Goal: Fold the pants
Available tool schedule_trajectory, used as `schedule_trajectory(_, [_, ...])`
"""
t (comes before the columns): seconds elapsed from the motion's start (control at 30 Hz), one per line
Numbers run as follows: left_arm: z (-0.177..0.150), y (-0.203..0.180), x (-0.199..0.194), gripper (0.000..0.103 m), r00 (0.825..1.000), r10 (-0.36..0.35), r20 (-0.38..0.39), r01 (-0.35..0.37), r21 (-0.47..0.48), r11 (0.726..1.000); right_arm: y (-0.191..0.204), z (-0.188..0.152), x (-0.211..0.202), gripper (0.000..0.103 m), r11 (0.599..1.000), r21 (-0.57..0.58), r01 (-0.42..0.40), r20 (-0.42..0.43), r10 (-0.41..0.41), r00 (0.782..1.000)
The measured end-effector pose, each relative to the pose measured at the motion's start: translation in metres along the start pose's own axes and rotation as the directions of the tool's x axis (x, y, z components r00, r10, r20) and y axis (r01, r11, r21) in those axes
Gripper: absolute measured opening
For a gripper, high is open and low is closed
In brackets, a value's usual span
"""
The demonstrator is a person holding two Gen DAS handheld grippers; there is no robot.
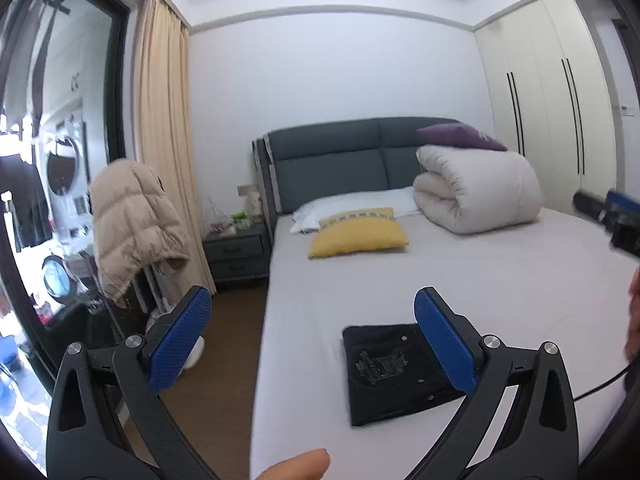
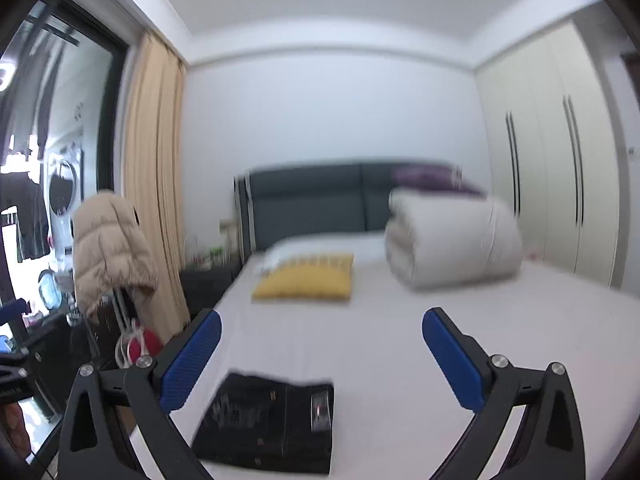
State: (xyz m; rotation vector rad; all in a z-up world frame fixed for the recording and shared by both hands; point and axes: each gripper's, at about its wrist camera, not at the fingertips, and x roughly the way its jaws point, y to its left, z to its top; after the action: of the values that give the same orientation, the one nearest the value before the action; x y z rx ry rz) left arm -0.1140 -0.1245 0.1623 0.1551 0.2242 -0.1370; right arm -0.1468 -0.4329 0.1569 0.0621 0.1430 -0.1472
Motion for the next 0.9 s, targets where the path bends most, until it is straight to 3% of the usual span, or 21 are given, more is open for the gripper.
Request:
schedule_trajectory(0.13, [0.016,0.009,-0.038,0.103,1.0,0.001,0.0,-0.001,0.01,1.0,0.009,0.036,-0.044,0.103,1.0,-0.001,-0.018,0.066,0.018,0.998])
schedule_trajectory(0.27, [0.025,0.013,-0.064,0.103,0.999,-0.04,-0.032,0.04,-0.025,0.999,0.017,0.046,-0.058,0.103,0.999,0.012,0.037,0.022,-0.038,0.999])
schedule_trajectory(0.37, [0.02,0.011,-0.07,0.103,0.994,-0.042,-0.105,0.037,-0.053,0.998,0.025,0.035,-0.06,0.103,0.999,0.005,0.038,-0.026,-0.037,0.999])
schedule_trajectory(0.5, [-0.006,0.002,-0.05,0.103,0.967,-0.051,-0.249,0.036,-0.065,0.997,0.027,0.003,-0.045,0.103,0.998,0.027,0.057,-0.16,-0.052,0.986])
schedule_trajectory(0.57, [-0.024,-0.003,-0.036,0.103,0.951,-0.051,-0.306,0.029,-0.075,0.997,0.025,-0.016,-0.031,0.103,0.996,0.041,0.082,-0.257,-0.069,0.964])
schedule_trajectory(0.73, [-0.07,-0.011,0.008,0.103,0.905,-0.055,-0.422,0.008,-0.112,0.994,0.019,-0.055,-0.016,0.103,0.99,0.048,0.131,-0.399,-0.101,0.911])
schedule_trajectory(0.9, [-0.105,-0.014,0.036,0.103,0.872,-0.069,-0.485,0.005,-0.132,0.991,0.022,-0.074,-0.012,0.103,0.991,0.037,0.132,-0.459,-0.1,0.883])
